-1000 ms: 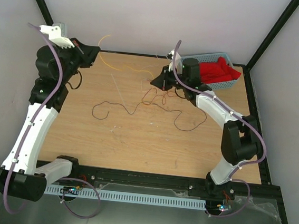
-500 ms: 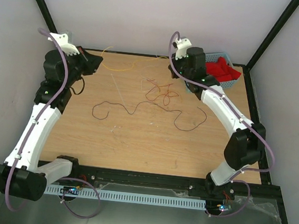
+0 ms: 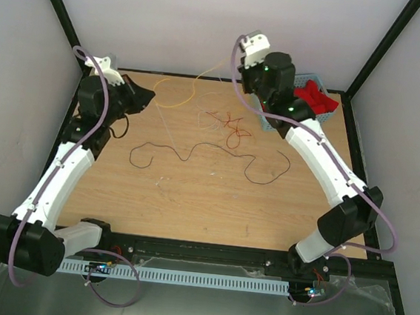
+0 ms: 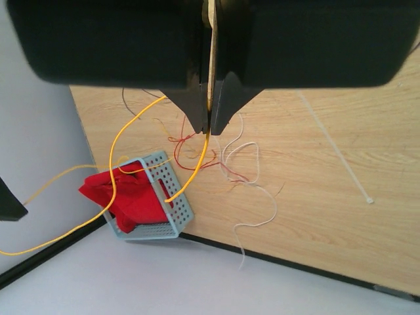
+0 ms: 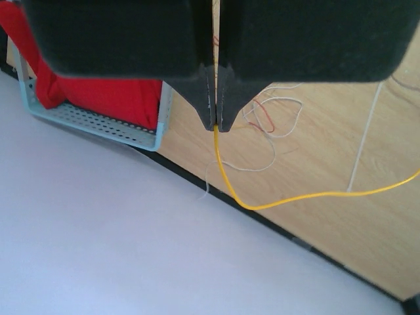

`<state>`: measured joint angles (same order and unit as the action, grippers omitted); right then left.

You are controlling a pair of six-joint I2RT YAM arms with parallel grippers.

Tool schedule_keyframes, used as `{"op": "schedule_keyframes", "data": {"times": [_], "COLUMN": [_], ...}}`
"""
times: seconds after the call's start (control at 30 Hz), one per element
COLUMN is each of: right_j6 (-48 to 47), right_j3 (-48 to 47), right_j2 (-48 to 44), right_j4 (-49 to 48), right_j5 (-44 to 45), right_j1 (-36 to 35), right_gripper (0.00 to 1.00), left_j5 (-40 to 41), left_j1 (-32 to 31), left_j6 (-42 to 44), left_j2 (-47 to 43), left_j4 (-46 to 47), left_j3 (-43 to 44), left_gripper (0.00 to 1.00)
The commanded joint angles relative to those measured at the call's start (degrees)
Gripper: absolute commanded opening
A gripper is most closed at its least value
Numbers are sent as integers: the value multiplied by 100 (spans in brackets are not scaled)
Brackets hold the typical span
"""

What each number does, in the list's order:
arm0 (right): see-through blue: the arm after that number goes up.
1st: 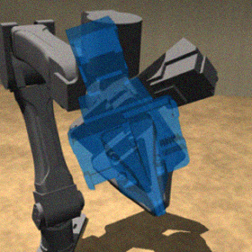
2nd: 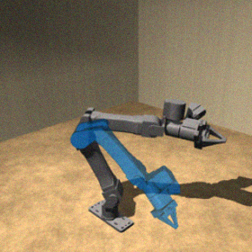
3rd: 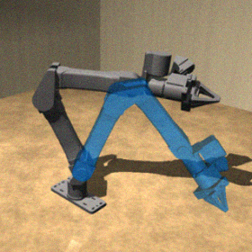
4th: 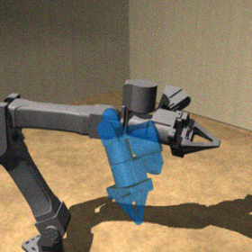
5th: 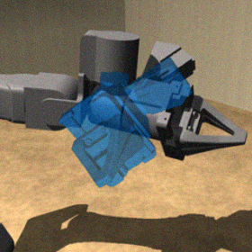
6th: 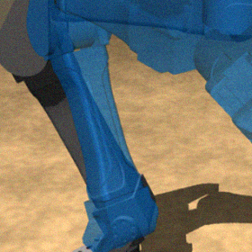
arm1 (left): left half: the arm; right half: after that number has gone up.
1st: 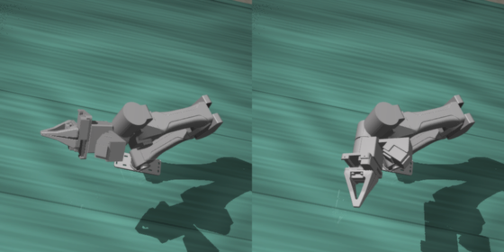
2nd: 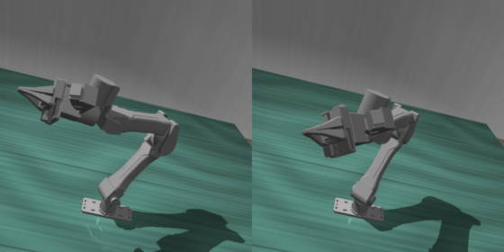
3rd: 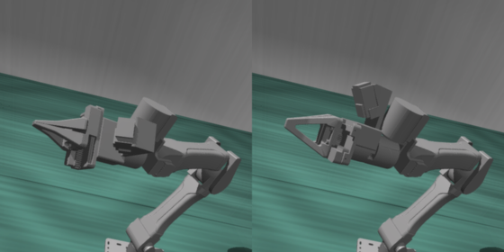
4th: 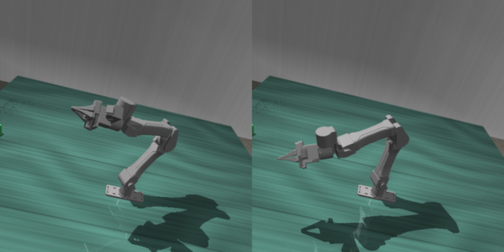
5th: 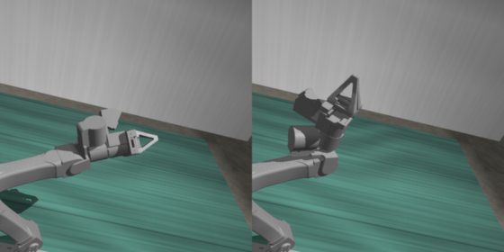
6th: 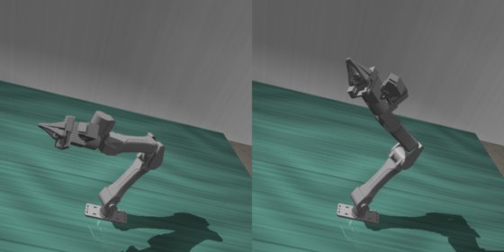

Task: Zip-tie the wires
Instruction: Untie the cable at the center of the board.

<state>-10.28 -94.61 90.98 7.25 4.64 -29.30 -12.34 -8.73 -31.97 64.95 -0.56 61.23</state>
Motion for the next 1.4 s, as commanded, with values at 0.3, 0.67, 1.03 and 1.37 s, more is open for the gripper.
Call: {"op": "schedule_keyframes", "data": {"times": [0.3,0.67,1.03,1.37], "right_j6": [-604,404,671,764], "right_j3": [-227,-517,-317,-1070], "right_j2": [1743,1880,1771,3083], "right_j4": [399,394,774,1237], "right_j5": [1034,-1849,-960,-434], "right_j1": [-1227,-1255,-553,-445], "right_gripper": [0,51,66,57], "left_j5": [748,637,298,86], "left_j1": [194,1022,1651,1822], "left_j6": [-253,-566,-621,-618], "left_j2": [152,39,-248,-501], "left_j4": [247,309,305,307], "left_j3": [-1293,-1983,-2428,-2594], "left_gripper": [0,0,0,0]}}
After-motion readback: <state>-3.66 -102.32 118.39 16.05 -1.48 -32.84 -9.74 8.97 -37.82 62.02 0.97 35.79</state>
